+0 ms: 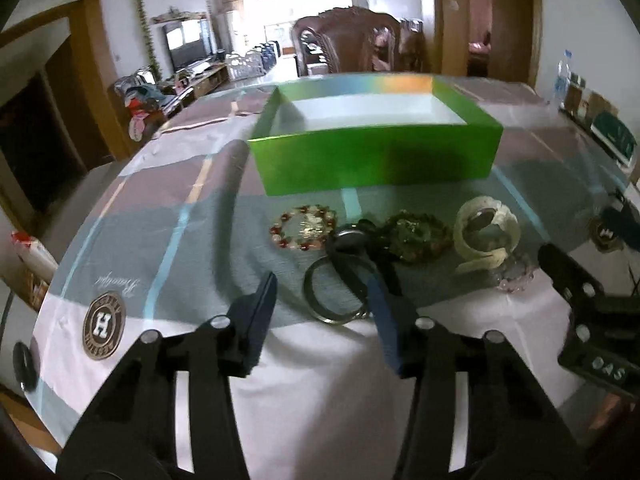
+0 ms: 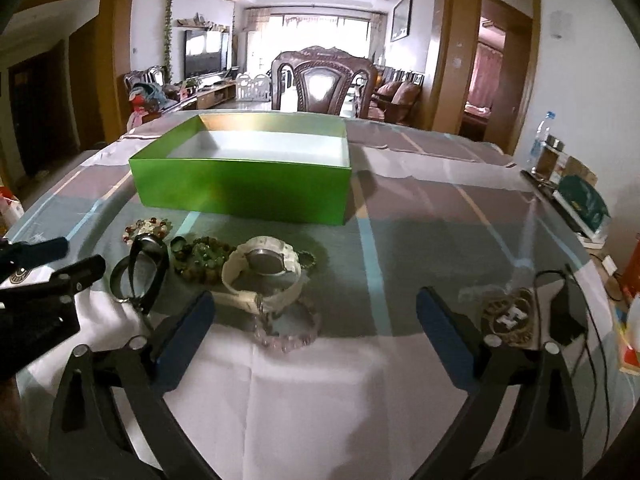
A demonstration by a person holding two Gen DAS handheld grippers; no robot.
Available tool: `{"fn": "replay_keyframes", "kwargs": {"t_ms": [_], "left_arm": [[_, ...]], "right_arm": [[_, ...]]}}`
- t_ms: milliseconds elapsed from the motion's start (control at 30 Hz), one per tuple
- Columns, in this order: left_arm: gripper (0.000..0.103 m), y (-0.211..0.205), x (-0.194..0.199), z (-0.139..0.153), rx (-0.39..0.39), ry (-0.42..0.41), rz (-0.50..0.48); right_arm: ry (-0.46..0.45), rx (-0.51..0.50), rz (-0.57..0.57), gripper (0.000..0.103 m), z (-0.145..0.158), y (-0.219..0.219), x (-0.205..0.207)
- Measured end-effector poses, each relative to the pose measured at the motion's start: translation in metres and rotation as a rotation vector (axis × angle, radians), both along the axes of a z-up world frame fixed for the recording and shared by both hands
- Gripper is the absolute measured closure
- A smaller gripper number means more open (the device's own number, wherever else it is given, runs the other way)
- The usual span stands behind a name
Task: Organize jewelry
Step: 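Grasp the black watch with the left tool while the right tool grasps the white watch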
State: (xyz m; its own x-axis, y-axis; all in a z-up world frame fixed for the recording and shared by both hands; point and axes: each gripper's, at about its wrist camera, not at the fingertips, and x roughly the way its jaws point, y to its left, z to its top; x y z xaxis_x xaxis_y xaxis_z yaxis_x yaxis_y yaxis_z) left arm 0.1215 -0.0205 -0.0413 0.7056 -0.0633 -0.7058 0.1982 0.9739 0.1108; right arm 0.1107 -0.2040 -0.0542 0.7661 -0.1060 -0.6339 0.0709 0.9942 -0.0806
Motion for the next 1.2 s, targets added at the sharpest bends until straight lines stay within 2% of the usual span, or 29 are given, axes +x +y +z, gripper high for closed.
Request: {"fn": "replay_keyframes", "kwargs": {"t_ms": [167,233,367,500,567,633,700,733,800,967,1100,1200], "left_arm": [[0.067,-0.006,0.017,-0.014,-0.011,0.06,-0.016],[0.068,-0.005,0.022,-0.018,-0.02,0.076,-0.011],[0.068,-0.004,0.026,-0.019,-0.022,0.077,-0.005],[0.077,-0.005,0.034,-0.021,-0.031,0.097,0.003],[0.081,-0.007,0.039,-0.024,-0.044,0.114,-0.004],[0.089,-0.007,0.039,-0.023,-0.055,0.117,-0.004],[0.093,-0.007,0.04,-0.023,-0.054,0.116,-0.004],[0.094,-0.009,0.039,-0.023,-0.045,0.112,-0.01],[0.1,-0.008,0.039,-0.023,-0.042,0.109,-0.013],[0.101,0.002,0.034,-0.014,-0.105,0.086,-0.019],[0.101,0.009,0.015,0.007,-0.152,0.005,-0.055],[0.101,0.011,0.003,0.02,-0.156,-0.031,-0.06]], "right_arm": [[0.057,0.017,0.016,0.024,-0.015,-0.001,0.026],[0.067,0.021,0.019,0.03,-0.018,-0.002,0.031],[0.089,0.026,0.022,0.033,-0.024,-0.002,0.041],[0.114,0.054,0.031,0.033,-0.028,-0.004,0.049],[0.114,0.051,0.024,0.037,-0.029,-0.004,0.05],[0.116,0.045,0.013,0.06,-0.03,-0.004,0.053],[0.133,0.039,0.007,0.068,-0.034,-0.005,0.057],[0.144,0.055,0.019,0.077,-0.035,-0.006,0.058],[0.148,0.089,0.036,0.087,-0.035,-0.007,0.058],[0.123,0.129,0.05,0.096,-0.031,-0.009,0.053],[0.064,0.165,0.072,0.096,-0.021,-0.011,0.039],[-0.003,0.176,0.086,0.096,-0.006,-0.009,0.022]]}}
